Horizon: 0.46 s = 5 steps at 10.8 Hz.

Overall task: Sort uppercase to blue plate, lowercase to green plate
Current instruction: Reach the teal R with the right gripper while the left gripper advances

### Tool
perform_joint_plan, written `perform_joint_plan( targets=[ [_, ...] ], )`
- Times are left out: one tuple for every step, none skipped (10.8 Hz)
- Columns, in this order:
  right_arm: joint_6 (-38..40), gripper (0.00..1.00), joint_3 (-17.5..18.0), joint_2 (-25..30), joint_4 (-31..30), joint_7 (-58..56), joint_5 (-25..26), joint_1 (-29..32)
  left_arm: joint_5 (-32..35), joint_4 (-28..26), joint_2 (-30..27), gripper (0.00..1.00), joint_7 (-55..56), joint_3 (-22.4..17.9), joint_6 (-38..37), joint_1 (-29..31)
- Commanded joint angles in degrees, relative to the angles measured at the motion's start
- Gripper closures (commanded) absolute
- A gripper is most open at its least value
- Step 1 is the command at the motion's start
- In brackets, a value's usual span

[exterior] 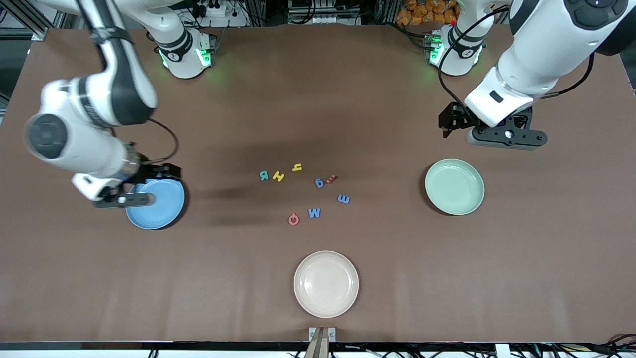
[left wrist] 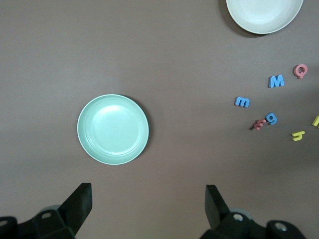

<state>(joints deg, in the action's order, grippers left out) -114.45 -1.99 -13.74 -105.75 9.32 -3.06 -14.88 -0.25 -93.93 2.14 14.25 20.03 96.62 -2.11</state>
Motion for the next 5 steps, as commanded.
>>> perform_joint_plan(
  targets=[
    [-10.2,0.00,0.1,0.5,-8.7,3.4,-0.5,-3.5,-1.6,-0.7,-0.8,0.00,-4.6,1.1,-0.1,0.4],
    [-12.4,0.00,1.0,0.1,-10.6,3.4,-0.5,-4.1,-1.6,-0.8,-0.7,0.00,-6.3,1.1,0.5,0.4],
    [-14.2,0.00,2.4,-1.6,-10.8,3.4,-0.4,-4.6,-1.2,-1.2,-1.2,0.00,-5.4,1.6,0.4,0.1],
    [-16.3,0.00,3.4,-3.5,-10.5,3.4,-0.4,-5.0,0.1,-1.3,-1.1,0.00,-4.4,3.1,0.4,-0.5],
    [-18.9,0.00,3.7,-5.5,-10.4,3.4,-0.3,-5.4,0.6,-1.3,-1.2,0.00,-5.2,3.2,0.3,0.0]
  ],
)
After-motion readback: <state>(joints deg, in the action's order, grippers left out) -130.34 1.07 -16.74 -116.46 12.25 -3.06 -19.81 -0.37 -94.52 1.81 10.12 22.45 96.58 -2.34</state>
